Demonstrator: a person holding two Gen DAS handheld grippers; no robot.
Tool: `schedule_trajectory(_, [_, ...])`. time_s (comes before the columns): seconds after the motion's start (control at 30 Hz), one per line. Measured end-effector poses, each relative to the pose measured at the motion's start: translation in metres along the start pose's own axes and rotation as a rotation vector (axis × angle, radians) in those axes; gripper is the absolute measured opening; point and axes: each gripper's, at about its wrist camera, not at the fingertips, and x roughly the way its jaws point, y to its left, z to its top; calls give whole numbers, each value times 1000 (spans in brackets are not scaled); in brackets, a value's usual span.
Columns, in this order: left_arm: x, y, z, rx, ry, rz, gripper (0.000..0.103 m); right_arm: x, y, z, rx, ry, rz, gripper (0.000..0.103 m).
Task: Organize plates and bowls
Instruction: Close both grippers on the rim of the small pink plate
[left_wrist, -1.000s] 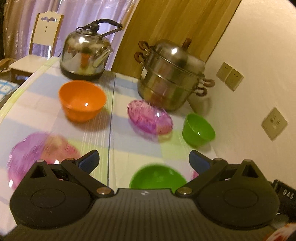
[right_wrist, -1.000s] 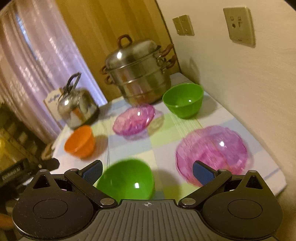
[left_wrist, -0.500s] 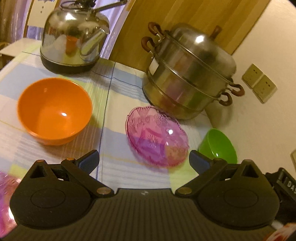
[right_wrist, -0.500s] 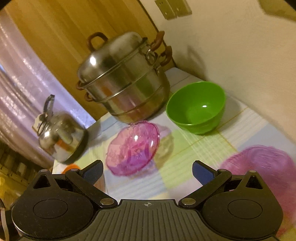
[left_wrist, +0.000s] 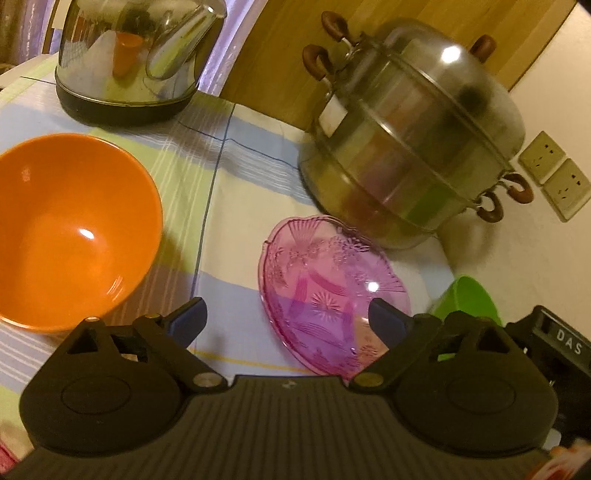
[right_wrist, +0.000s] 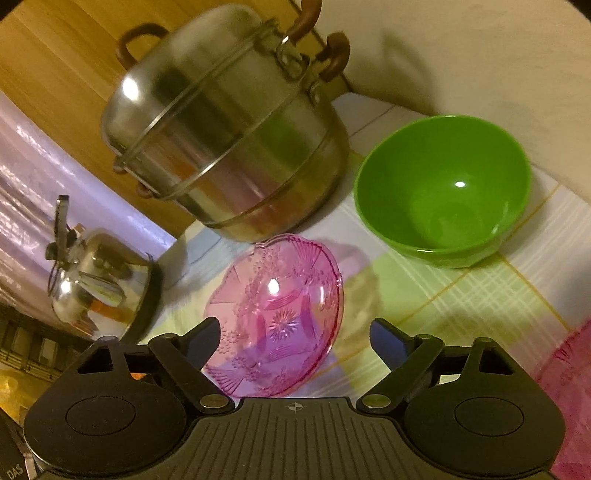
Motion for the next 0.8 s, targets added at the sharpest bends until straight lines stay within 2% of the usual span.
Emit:
schedule_trajectory(0.07, [6,4,0,-22,14,0,91,10,-2,1,5,17,-6,82])
schedule_trajectory(0.3, [19,7,1,-69,28,-29,75,32,-12,-1,26,64,-28,69])
schedule_trajectory(0.47, [29,4,-1,-72,37,-36,64,40,-15,2,40,87,-15,54])
schedule_trajectory(0.73, [45,11,-1,-117,54,-62,45,52,-18,4,47,103,-13,46])
schedule_trajectory(0.8, [47,12,-1,-124,63,-64,38,55,-19,4,47,107,-11,42])
